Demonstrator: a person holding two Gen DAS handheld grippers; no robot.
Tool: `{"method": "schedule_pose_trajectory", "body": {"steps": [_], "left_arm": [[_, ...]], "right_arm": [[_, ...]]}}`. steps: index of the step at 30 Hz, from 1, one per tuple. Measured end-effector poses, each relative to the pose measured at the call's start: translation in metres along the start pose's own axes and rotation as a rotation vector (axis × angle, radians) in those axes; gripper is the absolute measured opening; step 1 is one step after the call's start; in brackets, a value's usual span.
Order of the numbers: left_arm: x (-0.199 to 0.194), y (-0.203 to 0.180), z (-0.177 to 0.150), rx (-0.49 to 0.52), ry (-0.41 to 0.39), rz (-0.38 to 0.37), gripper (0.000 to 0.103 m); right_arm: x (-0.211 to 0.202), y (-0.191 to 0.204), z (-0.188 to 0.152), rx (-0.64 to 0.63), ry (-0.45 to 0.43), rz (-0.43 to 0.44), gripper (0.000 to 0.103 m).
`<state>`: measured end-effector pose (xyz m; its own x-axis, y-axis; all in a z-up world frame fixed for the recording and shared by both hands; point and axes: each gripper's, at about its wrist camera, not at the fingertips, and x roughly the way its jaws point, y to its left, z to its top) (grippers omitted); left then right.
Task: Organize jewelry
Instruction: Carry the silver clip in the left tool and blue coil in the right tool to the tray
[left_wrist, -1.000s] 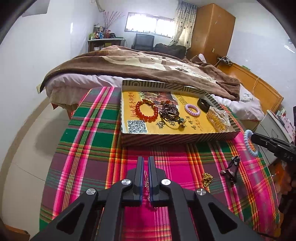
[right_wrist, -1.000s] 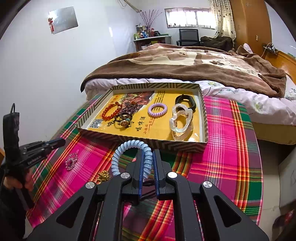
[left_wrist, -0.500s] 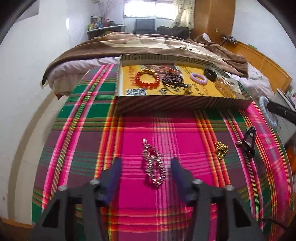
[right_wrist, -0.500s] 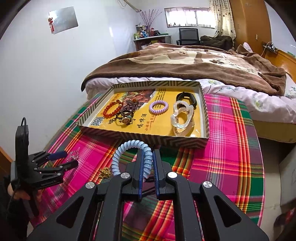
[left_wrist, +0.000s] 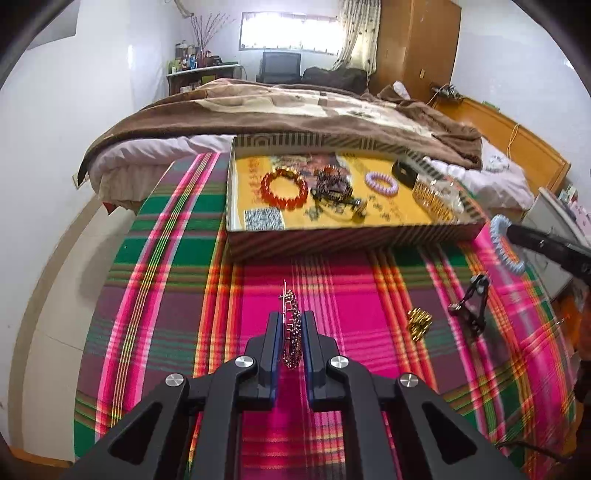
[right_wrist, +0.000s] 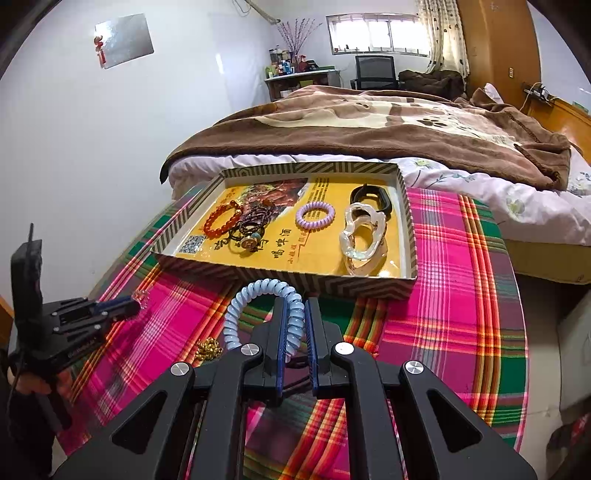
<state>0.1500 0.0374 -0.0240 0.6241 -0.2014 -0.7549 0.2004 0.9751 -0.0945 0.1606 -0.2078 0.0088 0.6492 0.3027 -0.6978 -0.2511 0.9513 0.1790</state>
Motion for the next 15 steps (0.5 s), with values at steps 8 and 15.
{"method": "schedule_pose_trajectory", "body": {"steps": [8,15], "left_arm": [[-0.012,0.005,0.028,-0.002,-0.051,-0.015,0.010],[-0.005,0.007,0.075,0.018,-0.097,-0.058,0.010]], "right_arm": [[-0.001,0.001,0.012,0.003,-0.017,-0.007,0.010],[0.013,0.000,0.035,0.024,-0.028,-0.044,0.010]]}}
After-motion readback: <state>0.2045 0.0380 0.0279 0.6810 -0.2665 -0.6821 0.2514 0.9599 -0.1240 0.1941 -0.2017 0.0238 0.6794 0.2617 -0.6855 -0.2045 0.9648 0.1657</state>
